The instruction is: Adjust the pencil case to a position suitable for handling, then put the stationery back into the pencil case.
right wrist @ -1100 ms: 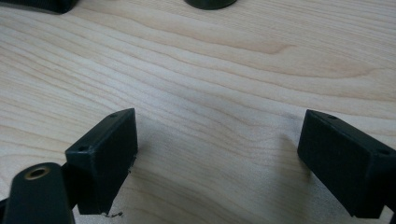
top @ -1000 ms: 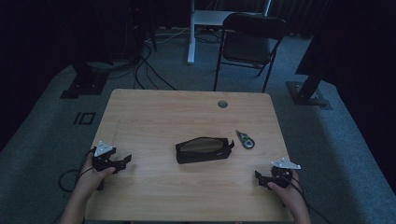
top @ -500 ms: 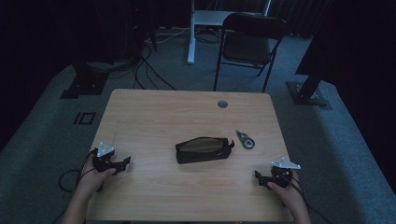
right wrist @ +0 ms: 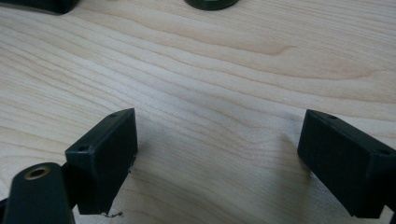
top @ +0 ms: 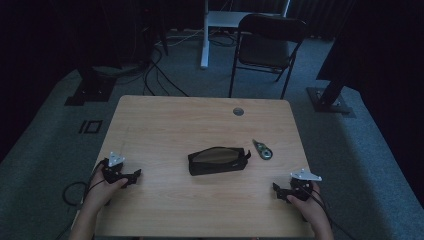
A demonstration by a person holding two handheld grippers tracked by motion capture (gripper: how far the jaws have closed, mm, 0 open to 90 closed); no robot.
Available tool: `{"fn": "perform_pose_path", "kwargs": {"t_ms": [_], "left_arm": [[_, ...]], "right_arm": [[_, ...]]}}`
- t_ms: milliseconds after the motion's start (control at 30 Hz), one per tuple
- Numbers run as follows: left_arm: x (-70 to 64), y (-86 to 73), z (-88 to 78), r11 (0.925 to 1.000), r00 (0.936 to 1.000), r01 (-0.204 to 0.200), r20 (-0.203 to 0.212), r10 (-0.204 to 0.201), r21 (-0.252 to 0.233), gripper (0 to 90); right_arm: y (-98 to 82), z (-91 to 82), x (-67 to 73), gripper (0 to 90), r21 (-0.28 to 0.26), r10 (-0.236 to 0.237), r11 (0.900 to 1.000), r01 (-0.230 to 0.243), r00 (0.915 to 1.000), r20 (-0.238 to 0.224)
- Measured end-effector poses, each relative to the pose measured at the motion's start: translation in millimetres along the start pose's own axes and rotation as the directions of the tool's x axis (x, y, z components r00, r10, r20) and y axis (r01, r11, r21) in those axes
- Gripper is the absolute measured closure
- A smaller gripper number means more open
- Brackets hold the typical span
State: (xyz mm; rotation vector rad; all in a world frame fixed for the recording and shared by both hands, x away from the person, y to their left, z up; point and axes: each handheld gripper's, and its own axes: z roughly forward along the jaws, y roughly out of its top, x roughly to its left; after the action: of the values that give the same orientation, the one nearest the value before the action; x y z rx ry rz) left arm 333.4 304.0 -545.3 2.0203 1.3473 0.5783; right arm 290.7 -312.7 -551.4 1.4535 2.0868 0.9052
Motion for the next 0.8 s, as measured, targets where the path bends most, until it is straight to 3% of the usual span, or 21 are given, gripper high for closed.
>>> {"fn": "perform_pose_path", "kwargs": {"t_ms": [800], "left_arm": [[-2.6,1.6,2.1,0.9999,1.0000,-0.002,0.001,0.002,0.011,10.1]], "right_arm": [[14.0,13.9,-4.1,13.7,-0.007,0.001,1.000,-0.001,1.0000,-0.004]]}}
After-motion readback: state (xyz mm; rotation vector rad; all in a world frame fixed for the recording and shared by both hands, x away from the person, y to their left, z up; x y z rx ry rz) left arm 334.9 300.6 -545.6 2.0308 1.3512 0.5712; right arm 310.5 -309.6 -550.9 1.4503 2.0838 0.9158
